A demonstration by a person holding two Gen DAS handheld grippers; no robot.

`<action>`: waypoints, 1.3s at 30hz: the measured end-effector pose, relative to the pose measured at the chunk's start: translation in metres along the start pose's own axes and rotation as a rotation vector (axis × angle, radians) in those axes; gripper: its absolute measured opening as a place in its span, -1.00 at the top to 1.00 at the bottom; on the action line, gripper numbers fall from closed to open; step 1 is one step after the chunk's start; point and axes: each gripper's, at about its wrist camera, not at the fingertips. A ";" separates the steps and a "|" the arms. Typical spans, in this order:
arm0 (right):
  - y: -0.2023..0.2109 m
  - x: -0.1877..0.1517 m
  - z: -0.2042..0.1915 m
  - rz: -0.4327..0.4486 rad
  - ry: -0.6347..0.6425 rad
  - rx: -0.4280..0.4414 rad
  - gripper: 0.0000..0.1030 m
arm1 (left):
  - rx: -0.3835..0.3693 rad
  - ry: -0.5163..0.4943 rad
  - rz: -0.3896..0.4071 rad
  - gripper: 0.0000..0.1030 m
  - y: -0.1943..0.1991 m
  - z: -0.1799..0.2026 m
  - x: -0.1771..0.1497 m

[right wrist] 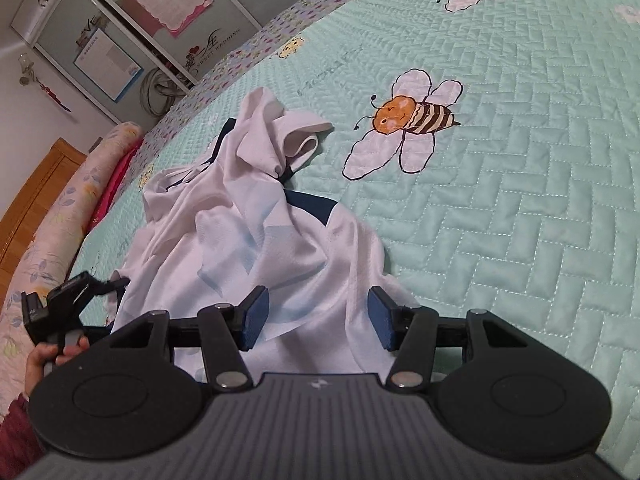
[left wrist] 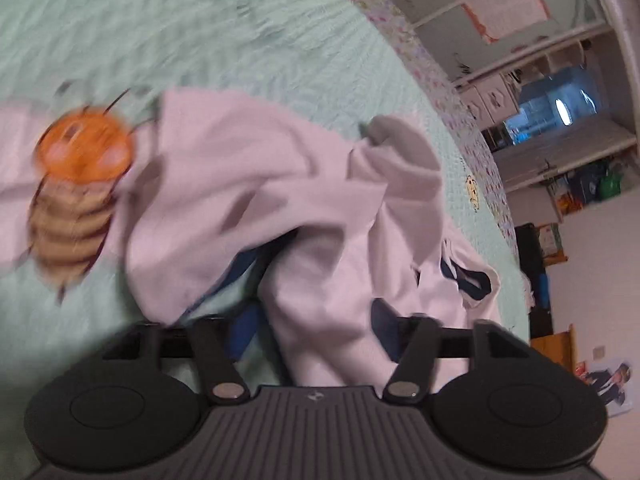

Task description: Fold clothes

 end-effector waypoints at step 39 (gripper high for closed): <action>0.058 -0.088 -0.096 0.017 0.543 0.083 -0.09 | 0.430 -0.645 0.157 0.20 0.199 -0.033 -0.153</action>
Point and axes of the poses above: each gripper's, at about its wrist camera, not at the fingertips, and y roughly against the way its jaws point, z to its right, x to its top, and after that the axes turned 7 degrees about -x, right-handed
